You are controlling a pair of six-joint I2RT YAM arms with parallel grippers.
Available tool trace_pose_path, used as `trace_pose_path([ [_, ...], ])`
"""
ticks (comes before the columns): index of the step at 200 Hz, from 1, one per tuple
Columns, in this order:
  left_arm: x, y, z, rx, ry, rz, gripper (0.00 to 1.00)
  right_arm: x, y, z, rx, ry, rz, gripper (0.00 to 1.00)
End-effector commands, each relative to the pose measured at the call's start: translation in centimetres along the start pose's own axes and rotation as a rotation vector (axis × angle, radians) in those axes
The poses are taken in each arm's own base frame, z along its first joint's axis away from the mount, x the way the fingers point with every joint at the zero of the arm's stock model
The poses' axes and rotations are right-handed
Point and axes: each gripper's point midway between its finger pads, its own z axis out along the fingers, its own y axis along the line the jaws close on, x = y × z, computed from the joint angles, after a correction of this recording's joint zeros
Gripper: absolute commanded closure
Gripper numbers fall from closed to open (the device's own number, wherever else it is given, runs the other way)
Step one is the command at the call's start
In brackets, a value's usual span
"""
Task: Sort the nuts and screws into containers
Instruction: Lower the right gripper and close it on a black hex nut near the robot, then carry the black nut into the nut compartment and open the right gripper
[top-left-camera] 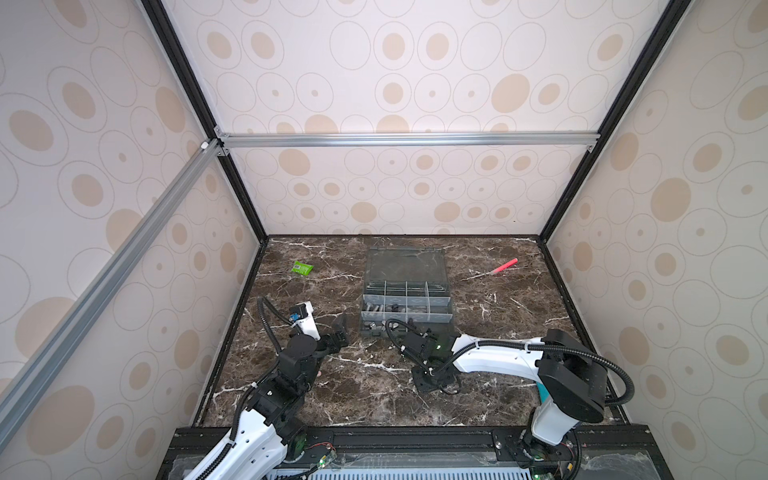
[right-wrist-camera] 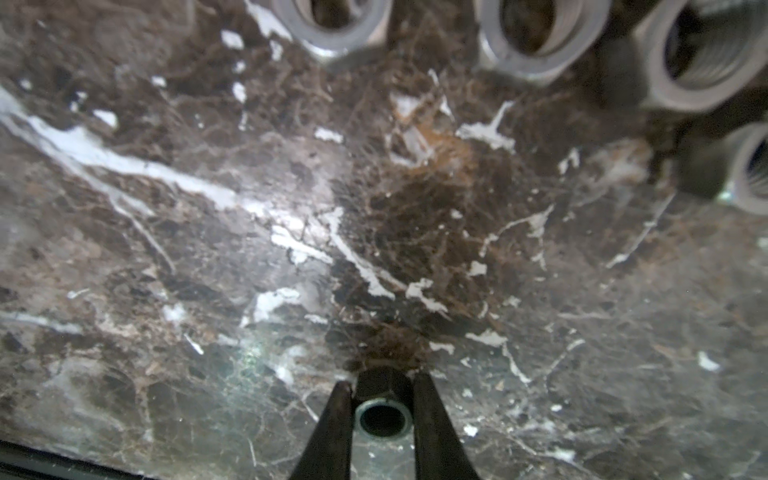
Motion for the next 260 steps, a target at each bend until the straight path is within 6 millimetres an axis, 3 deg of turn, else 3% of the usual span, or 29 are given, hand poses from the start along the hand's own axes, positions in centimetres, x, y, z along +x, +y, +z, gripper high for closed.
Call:
trace_pose_path([
  [1, 0.0, 0.5, -0.2, -0.011, -0.009, -0.028, 0.04, -1.9, 0.4, -1.1, 0.026, -0.054, -0.042, 0.77],
  [33, 0.4, 0.3, -0.1, 0.007, -0.002, -0.032, 0.04, -6.6, 1.3, -3.3, 0.018, -0.135, -0.085, 0.78],
  [90, 0.8, -0.3, -0.1, 0.041, 0.021, -0.042, 0.03, -19.5, 2.8, -9.6, 0.004, -0.377, -0.135, 0.78],
  [121, 0.8, -0.4, -0.3, 0.05, 0.021, -0.05, 0.03, -23.7, 2.3, -9.2, -0.009, -0.413, -0.099, 0.78],
  [153, 0.9, -0.3, -0.5, 0.049, 0.03, -0.047, 0.03, -24.8, 1.6, -7.2, -0.038, -0.371, -0.046, 0.78],
  [197, 1.3, -0.3, -0.5, 0.052, 0.039, -0.06, 0.03, -25.0, 1.6, -6.5, -0.039, -0.364, -0.051, 0.77],
  [206, 1.3, -0.3, -0.5, 0.053, 0.042, -0.062, 0.03, -25.1, 1.6, -6.5, -0.04, -0.364, -0.051, 0.71],
  [224, 1.4, -0.3, -0.5, 0.054, 0.045, -0.062, 0.03, -25.2, 1.7, -6.6, -0.042, -0.363, -0.056, 0.47],
  [260, 1.3, -0.3, -0.5, 0.053, 0.043, -0.063, 0.03, -25.3, 1.6, -6.7, -0.042, -0.366, -0.05, 0.4],
])
